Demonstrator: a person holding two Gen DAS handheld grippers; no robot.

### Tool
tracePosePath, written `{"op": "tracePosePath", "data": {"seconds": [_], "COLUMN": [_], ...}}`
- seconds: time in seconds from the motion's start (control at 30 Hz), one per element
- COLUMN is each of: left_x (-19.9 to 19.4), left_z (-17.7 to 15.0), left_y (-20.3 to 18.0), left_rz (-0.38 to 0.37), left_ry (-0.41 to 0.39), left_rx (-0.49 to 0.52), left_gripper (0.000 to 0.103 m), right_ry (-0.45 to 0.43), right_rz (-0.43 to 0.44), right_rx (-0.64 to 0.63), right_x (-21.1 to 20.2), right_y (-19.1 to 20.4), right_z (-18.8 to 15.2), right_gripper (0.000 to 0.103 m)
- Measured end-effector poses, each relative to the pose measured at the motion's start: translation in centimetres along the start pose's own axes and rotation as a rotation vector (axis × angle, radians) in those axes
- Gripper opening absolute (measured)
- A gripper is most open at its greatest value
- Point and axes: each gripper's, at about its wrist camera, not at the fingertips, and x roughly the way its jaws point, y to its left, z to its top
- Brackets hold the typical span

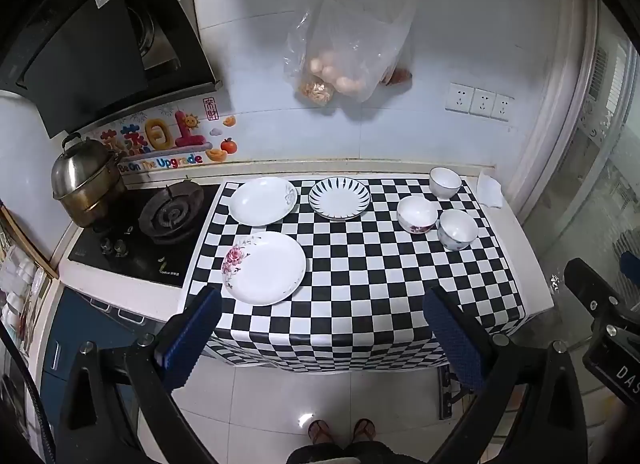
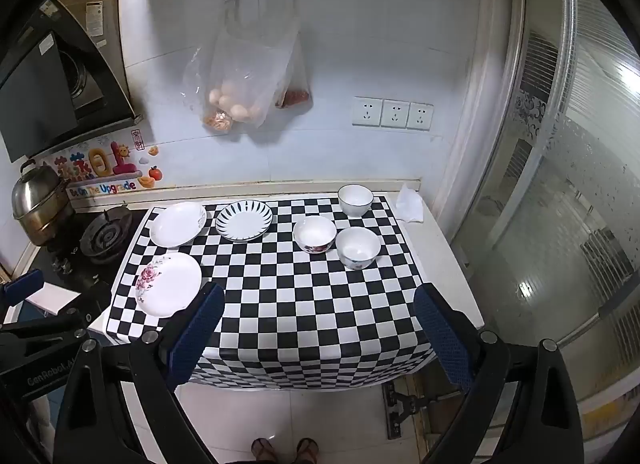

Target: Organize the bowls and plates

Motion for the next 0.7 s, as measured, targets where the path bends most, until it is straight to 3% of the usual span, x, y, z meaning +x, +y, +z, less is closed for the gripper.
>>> {"op": "tracePosePath", "data": {"seconds": [0.7], "left_x": [-0.63], "left_z": [-0.15], "left_y": [-0.23], "left_rz": [-0.001], "left_ry": [-0.007], "left_rx": [-0.001], "left_gripper": [0.103], "right_ry": [0.012], "right_rz": [-0.001], "right_rx": [0.012], "right_x": [-0.39], "right_y": [-0.79], "right_z": [-0.51], "right_gripper": [0.098]}}
